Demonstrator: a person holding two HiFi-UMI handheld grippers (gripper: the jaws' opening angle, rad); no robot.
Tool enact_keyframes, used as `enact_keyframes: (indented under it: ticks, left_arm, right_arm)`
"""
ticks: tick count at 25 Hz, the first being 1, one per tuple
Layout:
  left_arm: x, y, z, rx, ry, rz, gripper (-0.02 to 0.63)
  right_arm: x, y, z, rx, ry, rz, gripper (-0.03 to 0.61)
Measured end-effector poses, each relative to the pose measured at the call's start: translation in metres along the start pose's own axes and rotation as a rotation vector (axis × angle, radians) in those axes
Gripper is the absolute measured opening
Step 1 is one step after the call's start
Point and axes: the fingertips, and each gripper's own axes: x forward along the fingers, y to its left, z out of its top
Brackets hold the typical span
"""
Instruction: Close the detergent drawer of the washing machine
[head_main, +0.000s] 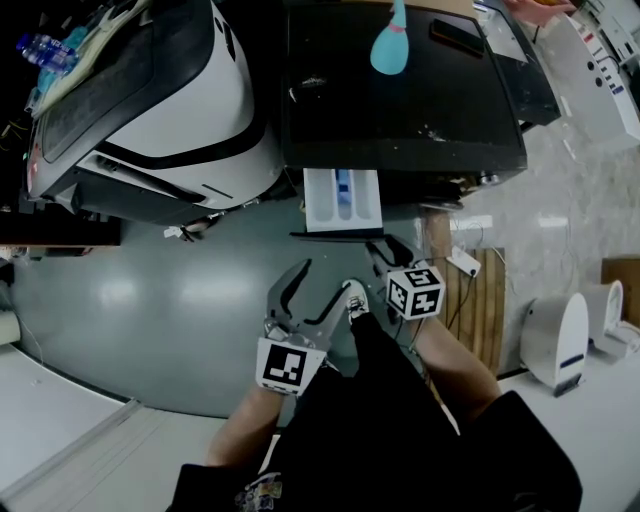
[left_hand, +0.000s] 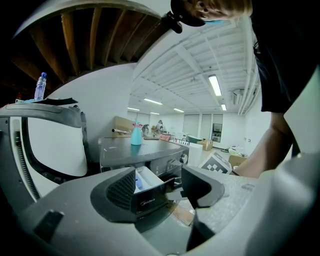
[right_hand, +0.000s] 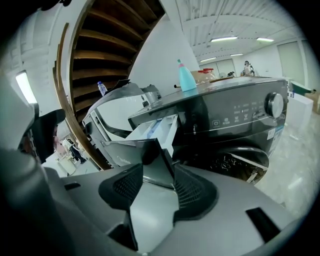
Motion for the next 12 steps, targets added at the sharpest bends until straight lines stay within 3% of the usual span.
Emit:
enact_keyframes:
  ticks: [7, 12]
  left_arm:
    - [0.0061, 0.0007, 0.0, -0.003, 0.001, -0.007, 0.248]
    - [0.008, 0.0046, 0.0032, 0.006, -0.006, -0.002, 0.148]
  right_arm:
    - [0.0027, -0.001, -0.0004, 0.001, 0.002, 0.0, 0.19]
    - [0.0033, -0.0015, -0.0007, -0.003, 0.007, -0.004, 0.187]
